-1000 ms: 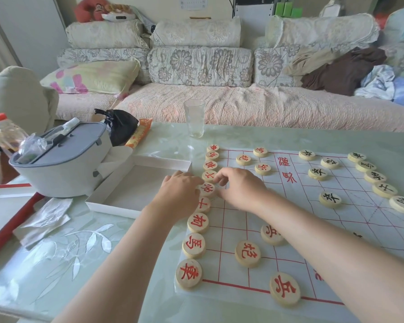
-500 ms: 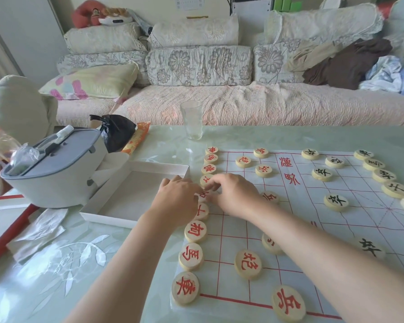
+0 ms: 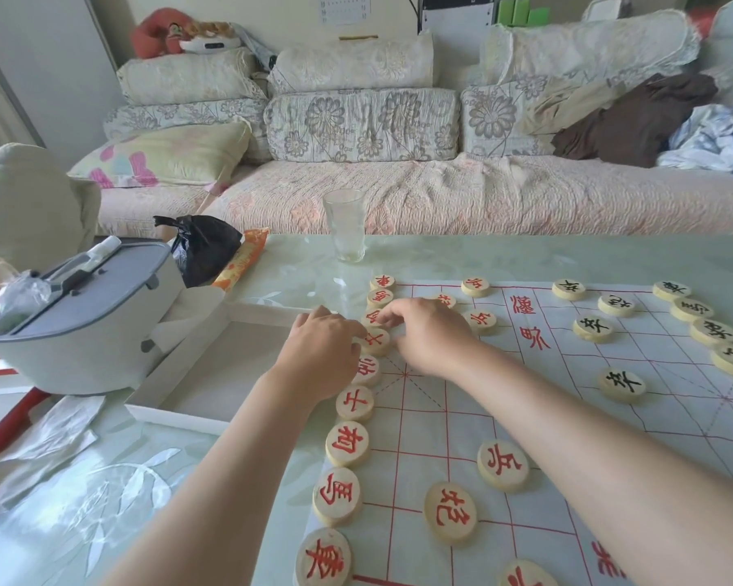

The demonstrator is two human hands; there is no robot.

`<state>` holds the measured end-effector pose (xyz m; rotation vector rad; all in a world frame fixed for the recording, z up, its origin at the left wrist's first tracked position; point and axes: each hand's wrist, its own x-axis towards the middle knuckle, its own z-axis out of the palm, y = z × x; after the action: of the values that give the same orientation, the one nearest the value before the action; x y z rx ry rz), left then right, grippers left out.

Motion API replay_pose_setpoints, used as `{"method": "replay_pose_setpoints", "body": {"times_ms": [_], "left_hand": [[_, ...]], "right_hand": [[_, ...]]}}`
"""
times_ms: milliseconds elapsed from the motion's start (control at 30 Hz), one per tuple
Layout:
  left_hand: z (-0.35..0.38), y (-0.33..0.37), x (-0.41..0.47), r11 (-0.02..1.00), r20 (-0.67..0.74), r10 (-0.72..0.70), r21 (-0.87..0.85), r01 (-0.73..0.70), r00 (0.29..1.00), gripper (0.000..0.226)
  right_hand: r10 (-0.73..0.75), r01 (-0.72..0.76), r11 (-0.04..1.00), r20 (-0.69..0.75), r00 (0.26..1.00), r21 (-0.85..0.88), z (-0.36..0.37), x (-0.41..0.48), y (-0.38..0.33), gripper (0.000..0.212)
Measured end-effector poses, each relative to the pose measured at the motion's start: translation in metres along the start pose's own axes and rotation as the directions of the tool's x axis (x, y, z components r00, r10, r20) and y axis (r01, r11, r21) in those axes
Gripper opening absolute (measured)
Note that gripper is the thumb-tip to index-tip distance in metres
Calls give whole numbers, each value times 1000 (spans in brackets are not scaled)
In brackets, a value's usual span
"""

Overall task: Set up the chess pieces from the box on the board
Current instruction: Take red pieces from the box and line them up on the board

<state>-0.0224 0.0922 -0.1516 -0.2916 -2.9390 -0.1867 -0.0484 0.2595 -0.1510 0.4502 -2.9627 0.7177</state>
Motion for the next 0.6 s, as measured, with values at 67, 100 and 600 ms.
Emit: {"method": "replay_pose_setpoints", "body": {"times_ms": [67, 100, 600], "left_hand": [[1, -1, 2, 1000, -10, -1, -5, 1, 1000, 34], [1, -1, 3, 1000, -5, -3, -16, 3, 1000, 34], [2, -4, 1, 1000, 30, 12, 28, -12, 999, 34]], "right_hand": [[-7, 7, 1000, 19, 1000, 3, 4, 1, 1, 42], [-15, 15, 1000, 21, 1000, 9, 7, 1, 3, 40], [-26, 26, 999, -10, 1000, 41, 17, 3, 3, 30]]}}
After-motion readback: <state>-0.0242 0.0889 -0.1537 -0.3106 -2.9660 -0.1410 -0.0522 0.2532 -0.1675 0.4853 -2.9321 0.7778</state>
